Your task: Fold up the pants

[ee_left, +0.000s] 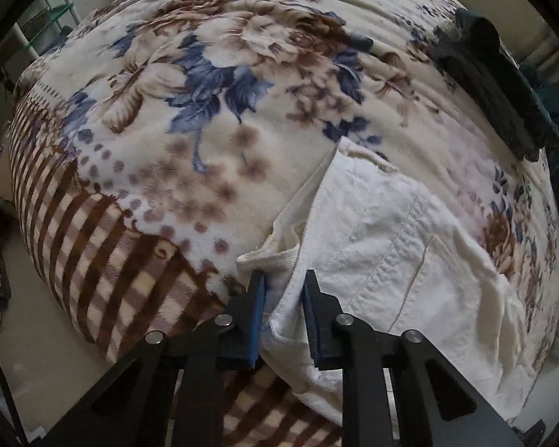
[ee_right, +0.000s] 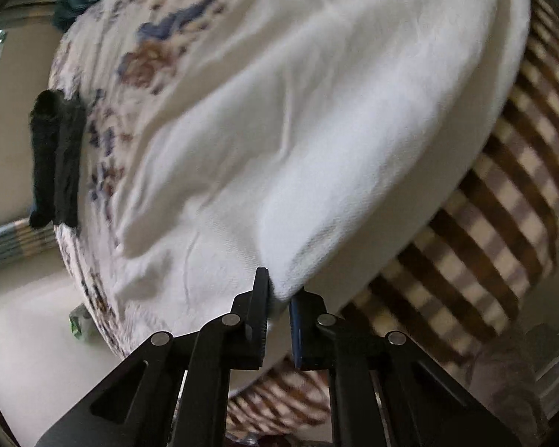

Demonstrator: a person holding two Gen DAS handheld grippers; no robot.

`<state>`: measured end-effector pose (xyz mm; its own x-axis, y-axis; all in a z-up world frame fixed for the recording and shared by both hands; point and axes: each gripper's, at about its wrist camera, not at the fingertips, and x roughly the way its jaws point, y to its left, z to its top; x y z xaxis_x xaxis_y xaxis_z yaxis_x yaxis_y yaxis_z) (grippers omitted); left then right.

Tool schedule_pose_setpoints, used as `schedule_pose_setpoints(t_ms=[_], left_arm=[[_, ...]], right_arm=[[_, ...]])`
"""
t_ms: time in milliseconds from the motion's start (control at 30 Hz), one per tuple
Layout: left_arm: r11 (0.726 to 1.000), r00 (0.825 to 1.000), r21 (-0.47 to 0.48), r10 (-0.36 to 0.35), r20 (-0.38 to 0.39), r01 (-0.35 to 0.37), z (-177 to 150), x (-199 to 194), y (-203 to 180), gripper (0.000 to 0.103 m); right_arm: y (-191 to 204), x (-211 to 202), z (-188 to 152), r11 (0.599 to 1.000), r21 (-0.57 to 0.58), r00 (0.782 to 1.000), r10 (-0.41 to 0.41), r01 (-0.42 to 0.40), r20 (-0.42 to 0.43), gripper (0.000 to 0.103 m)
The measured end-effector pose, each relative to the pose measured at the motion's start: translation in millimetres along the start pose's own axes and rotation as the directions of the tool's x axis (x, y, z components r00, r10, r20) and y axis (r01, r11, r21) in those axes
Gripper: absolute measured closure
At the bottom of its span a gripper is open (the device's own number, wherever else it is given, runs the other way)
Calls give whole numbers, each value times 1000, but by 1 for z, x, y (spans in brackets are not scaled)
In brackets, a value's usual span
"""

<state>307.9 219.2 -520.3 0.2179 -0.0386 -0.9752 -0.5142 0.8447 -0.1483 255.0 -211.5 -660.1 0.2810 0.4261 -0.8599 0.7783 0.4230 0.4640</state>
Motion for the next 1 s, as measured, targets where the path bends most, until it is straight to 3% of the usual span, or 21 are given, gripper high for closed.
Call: schedule_pose_setpoints(t_ms=[67, 133, 200, 267, 333, 433, 500, 567, 700, 767, 833, 867, 900, 933, 1000], left_arm=[[1000, 1000, 10, -1, -11, 1, 1, -2, 0, 87], [999, 999, 36, 38, 4, -38, 2, -2, 0, 95], [996, 996, 26, 89, 10, -89, 9, 5, 15, 97], [998, 997, -9, 63, -41, -64, 14, 17, 27, 97], [996, 998, -91, -20, -53, 15, 13, 13, 38, 96], [991, 992, -90, -107, -61, 101, 3, 4, 29, 82], [985, 987, -106, -146, -67, 139, -6, 5, 24, 57], [975, 980, -147, -180, -89, 166, -11, 15, 24, 39], [959, 979, -234, -186, -85, 162, -13, 30, 29, 39], [961, 982, -234, -170, -88, 146, -14, 35, 29, 39], [969, 987, -214, -139, -79, 120, -14, 43, 26, 41], [975, 991, -198, -118, -58, 104, -15, 42, 24, 59], [984, 994, -147, -104, -22, 100, -13, 38, 15, 85], [988, 994, -110, -110, -13, 108, -11, 36, 8, 92], [998, 996, 1, -67, 52, 67, -9, 20, -14, 93]], right_arm=[[8, -10, -10, 1000, -27, 1000, -14, 14, -2, 92], [10, -11, -13, 999, -39, 1000, -28, 27, -8, 92], [-5, -11, -14, 997, -51, 998, -56, 55, -10, 92], [-19, 6, -10, 997, -30, 997, -68, 66, -45, 92], [-26, 21, -5, 993, -55, 990, -108, 103, -92, 89], [-26, 30, -2, 987, -71, 981, -151, 143, -124, 67], [-24, 27, -5, 995, -59, 986, -85, 77, -141, 64], [-22, 26, -11, 997, -63, 986, -50, 40, -159, 64], [-14, 44, -22, 998, -58, 980, 1, -13, -201, 64], [-10, 50, -27, 997, -33, 980, 56, -63, -191, 64], [-7, 53, -32, 996, -36, 985, 72, -79, -157, 68], [-4, 53, -34, 996, -43, 987, 69, -76, -146, 87], [-2, 52, -36, 997, -55, 990, 52, -60, -132, 89], [0, 50, -38, 997, -58, 992, 46, -53, -119, 89], [3, 43, -42, 997, -49, 994, 50, -56, -102, 91]])
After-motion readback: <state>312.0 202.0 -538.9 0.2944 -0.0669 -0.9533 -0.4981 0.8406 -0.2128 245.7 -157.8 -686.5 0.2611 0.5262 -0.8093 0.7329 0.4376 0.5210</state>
